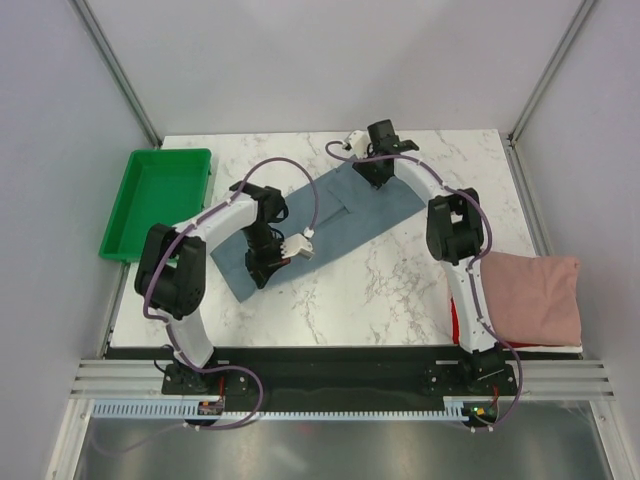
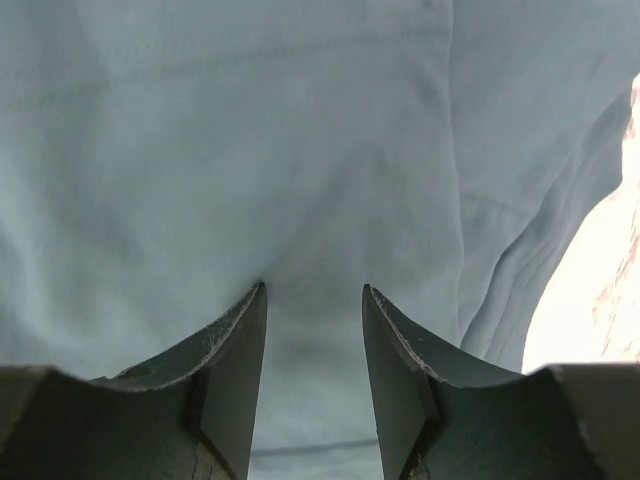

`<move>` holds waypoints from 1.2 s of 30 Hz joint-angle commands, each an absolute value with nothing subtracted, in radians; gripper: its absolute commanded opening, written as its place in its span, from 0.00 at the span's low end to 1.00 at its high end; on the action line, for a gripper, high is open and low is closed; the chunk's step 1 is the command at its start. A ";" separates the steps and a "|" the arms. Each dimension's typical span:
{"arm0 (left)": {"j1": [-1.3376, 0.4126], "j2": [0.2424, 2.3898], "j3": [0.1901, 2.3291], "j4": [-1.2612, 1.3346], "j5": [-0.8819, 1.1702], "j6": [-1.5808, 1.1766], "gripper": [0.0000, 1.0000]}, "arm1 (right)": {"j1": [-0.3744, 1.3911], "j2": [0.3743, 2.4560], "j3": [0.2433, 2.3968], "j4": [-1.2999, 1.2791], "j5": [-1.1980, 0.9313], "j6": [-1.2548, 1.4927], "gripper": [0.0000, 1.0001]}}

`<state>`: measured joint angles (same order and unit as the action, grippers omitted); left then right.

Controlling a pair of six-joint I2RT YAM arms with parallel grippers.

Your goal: Fold and stack the t-shirts

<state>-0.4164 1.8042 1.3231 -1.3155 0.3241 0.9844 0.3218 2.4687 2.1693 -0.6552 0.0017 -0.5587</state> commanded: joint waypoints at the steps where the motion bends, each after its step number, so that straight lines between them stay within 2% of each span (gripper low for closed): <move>1: -0.460 1.766 1.315 -1.351 0.377 0.919 0.02 | 0.339 2.566 2.265 -0.677 0.029 -0.592 0.50; 8: -0.632 1.784 1.325 -1.359 0.442 0.864 0.04 | 0.399 2.649 2.356 -0.574 0.003 -0.584 0.51; 11: -0.705 1.819 1.341 -1.359 0.530 0.839 0.14 | 0.420 2.691 2.404 -0.519 0.002 -0.566 0.51; 12: -0.724 1.824 1.350 -1.361 0.590 0.838 0.23 | 0.425 2.703 2.427 -0.488 0.003 -0.560 0.52; 14: -0.764 1.816 1.403 -1.358 0.656 0.825 0.29 | 0.440 2.703 2.450 -0.456 0.003 -0.546 0.52; 16: -0.776 1.804 1.486 -1.353 0.724 0.789 0.41 | 0.445 2.677 2.470 -0.423 0.015 -0.535 0.54; 18: -0.776 1.804 1.538 -1.353 0.718 0.764 0.44 | 0.440 2.610 2.450 -0.387 0.049 -0.525 0.54; 23: -0.740 1.804 1.539 -1.304 0.537 0.749 0.40 | 0.396 2.416 2.330 -0.350 0.057 -0.430 0.55; 27: -0.703 1.818 1.448 -1.233 0.462 0.761 0.33 | 0.379 2.217 2.099 -0.315 0.023 -0.420 0.55; 32: -0.666 1.868 1.352 -1.105 0.427 0.749 0.29 | 0.379 2.120 1.896 -0.325 -0.018 -0.413 0.54; 36: -0.664 1.919 1.319 -1.054 0.439 0.736 0.28 | 0.379 2.141 1.852 -0.359 -0.040 -0.400 0.52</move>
